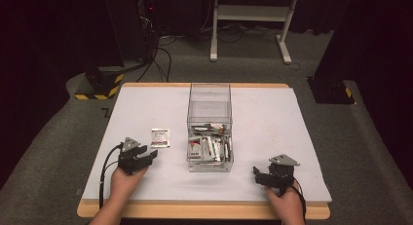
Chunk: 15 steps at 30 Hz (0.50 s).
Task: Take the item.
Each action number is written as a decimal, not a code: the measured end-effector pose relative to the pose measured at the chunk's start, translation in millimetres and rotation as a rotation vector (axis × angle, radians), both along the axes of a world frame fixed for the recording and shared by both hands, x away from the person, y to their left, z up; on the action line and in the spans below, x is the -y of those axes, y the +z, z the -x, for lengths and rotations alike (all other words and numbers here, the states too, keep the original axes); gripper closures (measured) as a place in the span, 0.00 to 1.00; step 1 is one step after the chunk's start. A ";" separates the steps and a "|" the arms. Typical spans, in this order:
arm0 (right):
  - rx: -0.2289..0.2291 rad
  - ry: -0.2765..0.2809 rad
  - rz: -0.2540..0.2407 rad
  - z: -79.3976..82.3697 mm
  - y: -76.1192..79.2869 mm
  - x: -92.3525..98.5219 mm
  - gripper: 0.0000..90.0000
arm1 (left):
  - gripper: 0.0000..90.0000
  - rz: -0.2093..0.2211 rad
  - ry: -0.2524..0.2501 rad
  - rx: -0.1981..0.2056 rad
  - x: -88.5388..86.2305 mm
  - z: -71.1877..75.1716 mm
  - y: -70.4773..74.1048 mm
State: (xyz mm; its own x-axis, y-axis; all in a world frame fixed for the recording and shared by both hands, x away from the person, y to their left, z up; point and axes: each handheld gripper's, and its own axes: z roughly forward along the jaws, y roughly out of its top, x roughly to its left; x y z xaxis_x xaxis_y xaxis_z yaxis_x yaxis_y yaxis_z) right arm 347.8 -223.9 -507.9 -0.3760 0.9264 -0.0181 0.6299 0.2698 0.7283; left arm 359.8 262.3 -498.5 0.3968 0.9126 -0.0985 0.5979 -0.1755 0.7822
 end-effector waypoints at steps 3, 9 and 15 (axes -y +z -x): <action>0.000 0.000 0.000 0.0 0.0 -0.1 0.12 | 0.49 -0.012 -0.023 -0.007 -1.4 11.6 -2.5; 0.003 -0.002 0.000 0.2 -0.1 -0.2 0.12 | 0.44 -0.051 -0.047 -0.015 -6.0 31.1 -7.2; 0.006 -0.003 0.000 0.6 -0.3 -0.4 0.12 | 0.39 -0.112 -0.070 0.016 -15.0 53.2 -10.5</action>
